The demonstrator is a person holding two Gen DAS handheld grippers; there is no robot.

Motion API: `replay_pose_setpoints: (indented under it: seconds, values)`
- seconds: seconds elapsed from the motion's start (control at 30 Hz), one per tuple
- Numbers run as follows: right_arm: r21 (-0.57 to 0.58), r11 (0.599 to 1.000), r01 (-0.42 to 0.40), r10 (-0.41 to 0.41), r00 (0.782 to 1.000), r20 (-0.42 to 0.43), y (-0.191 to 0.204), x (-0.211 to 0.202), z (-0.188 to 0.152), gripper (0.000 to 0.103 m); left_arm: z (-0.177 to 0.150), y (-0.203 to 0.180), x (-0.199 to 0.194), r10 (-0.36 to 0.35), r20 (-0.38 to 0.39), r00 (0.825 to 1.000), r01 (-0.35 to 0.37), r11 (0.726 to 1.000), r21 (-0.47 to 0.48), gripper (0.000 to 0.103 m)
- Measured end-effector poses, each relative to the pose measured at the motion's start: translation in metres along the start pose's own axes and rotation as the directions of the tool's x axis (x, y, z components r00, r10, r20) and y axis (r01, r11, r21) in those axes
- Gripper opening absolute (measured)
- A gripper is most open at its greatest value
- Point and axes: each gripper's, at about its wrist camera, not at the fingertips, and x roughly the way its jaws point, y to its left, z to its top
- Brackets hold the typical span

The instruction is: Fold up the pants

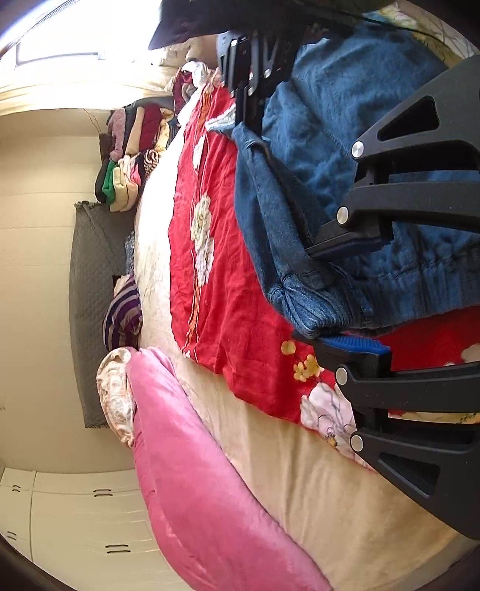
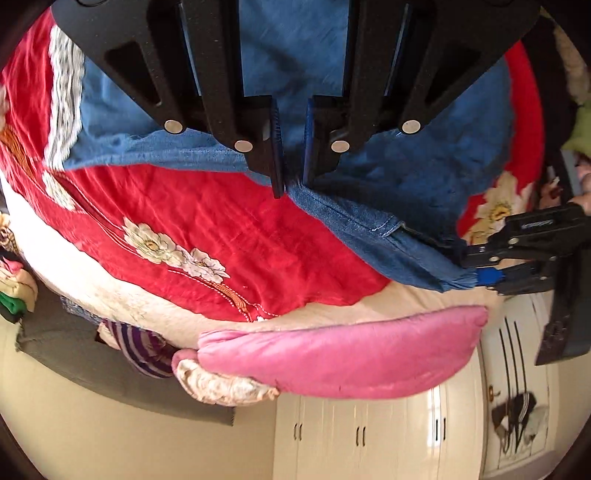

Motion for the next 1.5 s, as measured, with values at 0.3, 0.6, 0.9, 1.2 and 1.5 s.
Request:
replay_pose_setpoints:
  seconds: [0.3,0.6,0.9,1.2,1.5]
  values:
    - [0.016,0.999,-0.05,0.049,0.998,0.037,0.04,-0.058,-0.041,0.005,-0.019,-0.006,-0.035,-0.052,-0.022,0.998,0.052,0.999,0.01,0.035]
    - [-0.044,0.994,-0.095,0.097,0.995,0.026,0.078,-0.093,-0.068,0.005,-0.048,-0.005,-0.059,-0.073,-0.072,0.995,0.074,0.997,0.015,0.038]
    - [-0.072,0.983,-0.168,0.164,0.985,-0.051,0.11,-0.096,-0.096,0.005,-0.081,0.005,-0.058,-0.102,-0.175,0.979,0.099,0.995,-0.024,0.041]
    - [-0.077,0.978,-0.196,0.187,0.976,-0.111,0.124,-0.084,-0.111,0.005,-0.097,0.023,-0.06,-0.125,-0.227,0.966,0.107,0.99,-0.089,0.056]
    - [-0.049,0.976,-0.213,0.202,0.965,-0.168,0.124,-0.07,-0.127,0.005,-0.083,0.037,-0.091,-0.101,-0.127,0.987,0.08,0.984,-0.158,0.058]
